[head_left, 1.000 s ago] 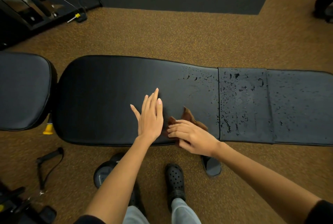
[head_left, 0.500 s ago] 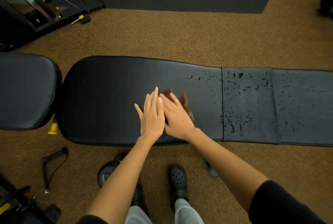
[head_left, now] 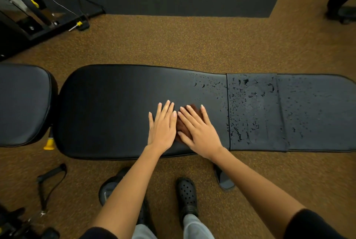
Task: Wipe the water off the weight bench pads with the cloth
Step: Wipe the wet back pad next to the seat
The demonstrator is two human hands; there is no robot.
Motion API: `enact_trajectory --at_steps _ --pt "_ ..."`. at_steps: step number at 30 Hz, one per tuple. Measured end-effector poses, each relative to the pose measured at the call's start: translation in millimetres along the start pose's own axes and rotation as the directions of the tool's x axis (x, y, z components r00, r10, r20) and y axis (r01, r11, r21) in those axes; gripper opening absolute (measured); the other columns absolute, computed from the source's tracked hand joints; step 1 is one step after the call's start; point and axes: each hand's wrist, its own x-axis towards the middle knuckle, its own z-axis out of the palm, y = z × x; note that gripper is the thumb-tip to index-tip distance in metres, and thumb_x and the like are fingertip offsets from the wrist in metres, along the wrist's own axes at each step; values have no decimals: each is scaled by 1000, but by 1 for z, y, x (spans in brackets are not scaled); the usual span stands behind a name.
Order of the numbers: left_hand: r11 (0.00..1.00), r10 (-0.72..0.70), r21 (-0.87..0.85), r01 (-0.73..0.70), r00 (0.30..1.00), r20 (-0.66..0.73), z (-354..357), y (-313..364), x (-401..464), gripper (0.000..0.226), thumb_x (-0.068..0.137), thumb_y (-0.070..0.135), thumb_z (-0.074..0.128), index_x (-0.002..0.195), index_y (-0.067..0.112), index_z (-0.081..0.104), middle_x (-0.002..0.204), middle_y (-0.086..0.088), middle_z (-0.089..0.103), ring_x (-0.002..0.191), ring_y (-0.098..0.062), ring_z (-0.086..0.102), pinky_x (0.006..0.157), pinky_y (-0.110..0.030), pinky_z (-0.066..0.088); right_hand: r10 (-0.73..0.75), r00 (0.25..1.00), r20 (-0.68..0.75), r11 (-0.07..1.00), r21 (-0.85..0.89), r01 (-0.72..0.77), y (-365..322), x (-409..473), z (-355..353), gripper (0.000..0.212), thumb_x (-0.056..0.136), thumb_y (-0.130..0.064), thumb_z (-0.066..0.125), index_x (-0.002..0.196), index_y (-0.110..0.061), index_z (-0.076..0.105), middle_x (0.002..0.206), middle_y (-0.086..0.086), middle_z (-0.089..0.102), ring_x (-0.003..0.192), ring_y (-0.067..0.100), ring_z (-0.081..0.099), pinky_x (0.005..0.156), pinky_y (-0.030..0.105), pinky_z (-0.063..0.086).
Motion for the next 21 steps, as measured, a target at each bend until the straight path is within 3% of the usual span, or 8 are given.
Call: enact_trajectory --at_steps 3,7,9,15,21 --pt "990 29 139 -33 999 25 -1 -6 -2 50 103 36 11 152 28 4 159 12 -3 145 -9 -13 116 -55 -9 15 1000 24 996 86 -18 -11 -6 4 62 99 -47 39 150 -14 32 158 2 28 149 16 12 121 51 5" --pt "973 46 225 -57 997 54 -2 -11 -2 51 104 32 15 151 28 -3 159 9 -8 145 -12 -15 114 -59 -7 -208 973 102 978 9 208 7 -29 0 61 99 -47 38 152 -17 28 159 0 24 149 18 11 121 50 6" --pt "975 51 214 -65 996 72 -3 -12 -2 51 104 30 17 151 28 -4 159 10 -9 145 -12 -17 113 -59 -8 -245 962 117 965 -70 255 25 -34 -5 60 99 -47 37 152 -18 28 159 0 24 149 19 13 120 51 7" --pt "969 50 235 -76 992 114 -4 -15 1 56 104 28 24 150 29 -8 158 11 -13 144 -13 -20 112 -61 -8 32 999 -6 988 -154 -33 55 -12 -15 57 99 -43 34 149 -15 36 156 3 33 147 21 21 120 53 10" --pt "967 47 243 -82 988 149 -8 -15 4 58 104 29 28 151 30 -5 159 12 -12 145 -14 -17 111 -62 -4 345 936 -65 936 -42 -348 50 52 -15 58 99 -42 26 146 -11 39 154 6 37 145 26 28 119 51 0"
